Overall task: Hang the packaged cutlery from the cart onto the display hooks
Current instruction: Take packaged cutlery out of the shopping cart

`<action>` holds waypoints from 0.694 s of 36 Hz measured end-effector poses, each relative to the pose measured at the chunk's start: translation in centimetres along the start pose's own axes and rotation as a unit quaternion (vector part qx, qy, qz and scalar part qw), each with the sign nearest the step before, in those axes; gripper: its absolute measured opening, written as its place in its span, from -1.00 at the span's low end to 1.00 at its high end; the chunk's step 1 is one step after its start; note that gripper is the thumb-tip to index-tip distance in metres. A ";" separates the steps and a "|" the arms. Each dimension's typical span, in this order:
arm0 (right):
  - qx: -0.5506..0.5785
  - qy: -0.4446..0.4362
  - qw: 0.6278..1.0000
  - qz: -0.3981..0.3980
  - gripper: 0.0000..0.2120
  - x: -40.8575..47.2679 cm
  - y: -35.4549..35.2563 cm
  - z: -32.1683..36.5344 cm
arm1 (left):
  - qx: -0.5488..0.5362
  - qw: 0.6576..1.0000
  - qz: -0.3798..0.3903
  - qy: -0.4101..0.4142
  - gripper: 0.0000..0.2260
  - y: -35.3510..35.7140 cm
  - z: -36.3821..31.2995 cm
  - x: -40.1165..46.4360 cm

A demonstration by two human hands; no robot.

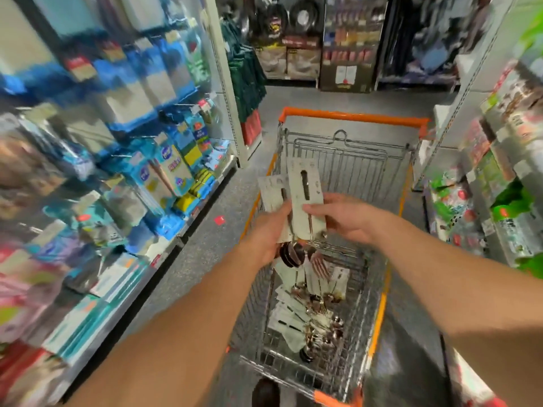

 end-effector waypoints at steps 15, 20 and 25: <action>-0.094 -0.050 0.981 0.164 -0.75 -2.1 19.1 6.1 | -0.124 0.980 -0.144 0.066 -0.74 -15.1 0.9 -13.3; -0.084 -0.070 0.972 0.208 -0.73 -3.4 28.0 7.2 | -0.136 0.968 -0.177 0.112 -0.67 -22.4 2.2 -18.3; -0.088 -0.065 0.964 0.242 -0.66 -4.4 37.4 6.4 | -0.161 0.952 -0.222 0.137 -0.62 -30.8 4.8 -23.7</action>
Point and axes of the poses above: each hand's wrist, its own x-axis towards the middle knuckle, its own y-axis out of the palm, z = x × y, the point moved 8 cm from there along x, towards the middle knuckle, and after that the axes turned 15 degrees about -y, right-handed, at the moved point
